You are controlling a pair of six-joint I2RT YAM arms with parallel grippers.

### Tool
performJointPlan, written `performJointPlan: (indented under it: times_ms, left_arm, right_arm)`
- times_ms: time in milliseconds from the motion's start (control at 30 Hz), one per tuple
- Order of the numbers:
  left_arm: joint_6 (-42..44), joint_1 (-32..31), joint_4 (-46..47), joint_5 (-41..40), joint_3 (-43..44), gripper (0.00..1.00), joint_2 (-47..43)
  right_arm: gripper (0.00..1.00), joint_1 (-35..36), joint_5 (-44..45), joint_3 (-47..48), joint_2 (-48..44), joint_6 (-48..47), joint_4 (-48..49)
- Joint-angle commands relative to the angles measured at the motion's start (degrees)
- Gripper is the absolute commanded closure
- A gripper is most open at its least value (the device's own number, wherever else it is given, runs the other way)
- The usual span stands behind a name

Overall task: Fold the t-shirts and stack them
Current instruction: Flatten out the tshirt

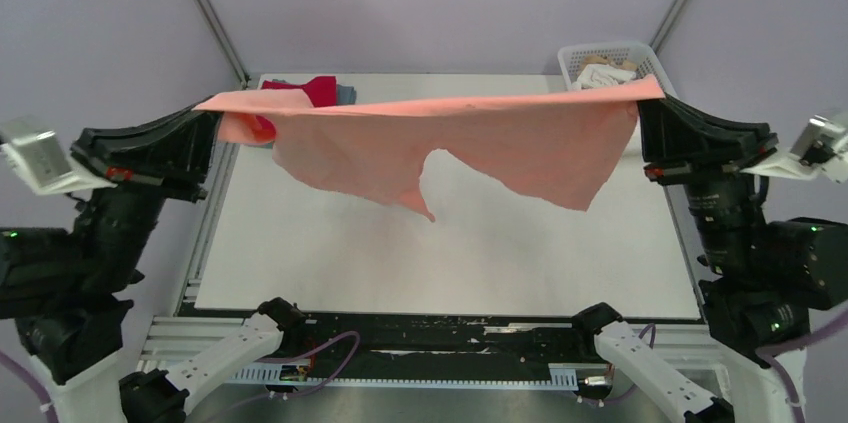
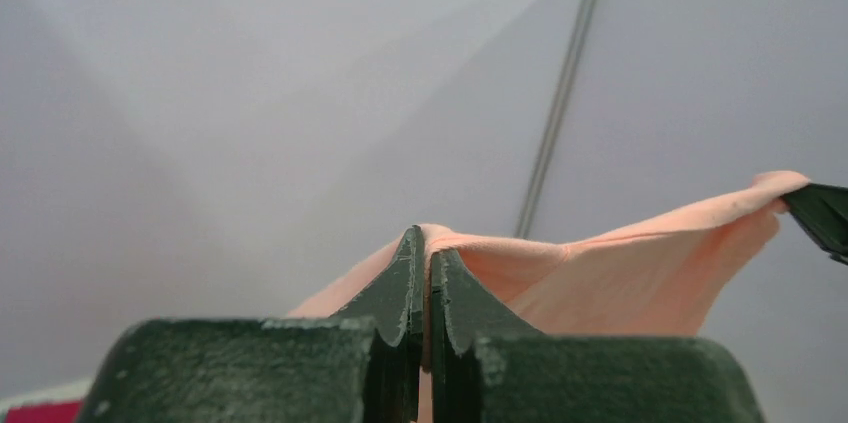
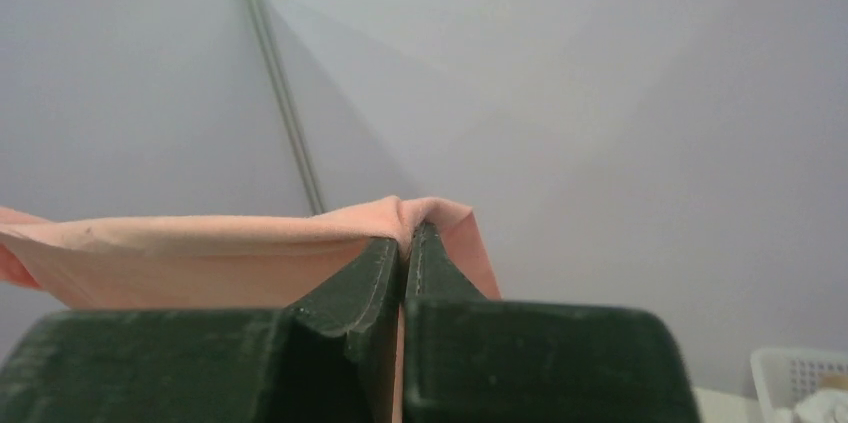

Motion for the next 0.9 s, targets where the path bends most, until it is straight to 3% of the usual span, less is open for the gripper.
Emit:
performJointPlan:
  times_ms: [0, 100, 233, 300, 467, 533, 633, 700, 767, 800, 833, 867]
  left_arm:
    - [5.2, 0.4, -5.5, 16.6, 9.7, 1.00, 2.6]
    - [6.6, 0.3, -7.7, 19.8, 15.8, 1.00, 5.8]
    - [8.6, 0.4, -7.7, 17.9, 18.2, 1.00, 11.2]
    - [11.1, 0.4, -5.8, 13.6, 17.1, 1.00, 14.7]
    - [18.5, 0.4, 1.0, -7.6, 10.9, 1.00, 26.6]
    - [21.7, 1.7, 3.7, -10.3, 8.9, 0.97, 33.3]
    - [20.1, 7.0, 2.1, -6.3, 9.4, 0.92, 47.1]
    - [20.5, 9.4, 0.3, -3.1, 11.5, 0.85, 56.9]
    - [21.9, 10.3, -1.2, -3.7, 14.4, 0.71, 67.2]
    - [23.1, 10.4, -2.7, -2.9, 17.2, 0.50, 73.7]
    - [23.5, 10.4, -3.5, -2.7, 18.6, 0.41, 76.8]
    - [23.8, 10.4, -5.2, -2.8, 22.3, 0.21, 81.9]
  right_arm:
    - [1.00, -0.2, -8.7, 5.0, -1.1, -1.6, -1.8]
    - [1.00, -0.2, -7.9, 7.2, -1.1, -2.6, -2.5]
    - [1.00, -0.2, -2.2, 8.0, 0.5, -4.5, -2.7]
    - [1.00, -0.2, 3.5, 7.0, 2.4, -5.7, -3.1]
    - [1.00, -0.2, 20.9, 2.2, 10.5, -9.1, -3.0]
    - [1.00, -0.3, 27.5, -0.6, 15.2, -10.0, -1.6]
    - [1.00, -2.2, 35.3, -5.9, 23.1, -8.9, 1.2]
    - [1.00, -6.0, 32.1, -9.8, 29.3, -5.2, 2.9]
    - [0.97, -9.4, 27.5, -12.2, 36.6, -2.2, 4.8]
    - [0.91, -10.6, 26.3, -12.3, 40.4, -1.3, 5.3]
    - [0.87, -11.1, 26.5, -11.8, 45.9, -0.6, 5.5]
    - [0.86, -11.6, 26.3, -10.8, 49.8, -0.5, 5.6]
